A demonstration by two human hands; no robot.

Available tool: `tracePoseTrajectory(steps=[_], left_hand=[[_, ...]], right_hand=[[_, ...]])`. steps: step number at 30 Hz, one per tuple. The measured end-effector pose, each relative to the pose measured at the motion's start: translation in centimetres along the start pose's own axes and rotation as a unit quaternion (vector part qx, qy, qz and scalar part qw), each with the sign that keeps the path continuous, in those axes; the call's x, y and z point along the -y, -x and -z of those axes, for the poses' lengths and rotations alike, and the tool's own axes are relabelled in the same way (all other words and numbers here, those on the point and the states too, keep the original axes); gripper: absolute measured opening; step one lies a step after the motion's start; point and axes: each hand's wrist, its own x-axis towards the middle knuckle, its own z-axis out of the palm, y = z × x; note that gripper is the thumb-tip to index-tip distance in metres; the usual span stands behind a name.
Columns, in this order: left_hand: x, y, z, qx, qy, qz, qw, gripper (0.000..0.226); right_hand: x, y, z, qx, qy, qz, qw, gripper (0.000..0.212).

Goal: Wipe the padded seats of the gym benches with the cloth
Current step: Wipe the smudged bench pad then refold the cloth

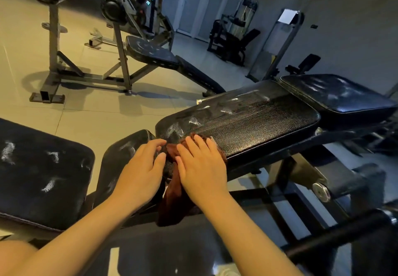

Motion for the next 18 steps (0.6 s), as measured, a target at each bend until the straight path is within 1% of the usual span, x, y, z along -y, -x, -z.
tracePoseTrajectory(steps=[2, 4, 5, 8, 10, 12, 14, 16, 18], left_hand=[[-0.3, -0.1, -0.3, 0.000, -0.002, -0.002, 1.000, 0.037], [-0.7, -0.1, -0.6, -0.008, -0.006, -0.020, 1.000, 0.037], [-1.0, -0.1, -0.7, -0.013, -0.007, -0.033, 0.999, 0.037], [-1.8, -0.1, -0.8, -0.026, -0.009, -0.071, 0.997, 0.036], [-2.0, -0.2, -0.9, -0.030, -0.006, -0.080, 0.996, 0.035], [-1.9, -0.6, -1.1, -0.031, -0.005, -0.079, 0.996, 0.035], [-1.9, -0.8, -1.4, -0.031, -0.005, -0.075, 0.997, 0.035], [-1.9, -0.9, -1.5, -0.029, -0.005, -0.070, 0.997, 0.034], [-2.1, -0.9, -1.6, -0.034, -0.013, -0.077, 0.996, 0.033]], right_hand=[[-2.9, -0.6, 1.3, -0.015, 0.020, -0.025, 0.999, 0.047], [-7.0, -1.5, 3.1, -0.014, 0.059, -0.069, 0.996, 0.055], [-9.2, -1.9, 4.1, -0.016, 0.073, -0.102, 0.992, 0.058], [-15.4, -3.0, 6.4, -0.014, 0.090, -0.213, 0.973, 0.055], [-17.0, -3.5, 7.0, 0.000, 0.091, -0.248, 0.964, 0.058], [-16.0, -3.7, 7.1, 0.011, 0.095, -0.264, 0.960, 0.063], [-13.6, -3.5, 6.7, 0.010, 0.102, -0.238, 0.966, 0.065], [-9.9, -2.8, 5.6, 0.000, 0.089, -0.159, 0.983, 0.064], [-6.1, -2.0, 4.0, 0.011, 0.053, -0.070, 0.996, 0.064]])
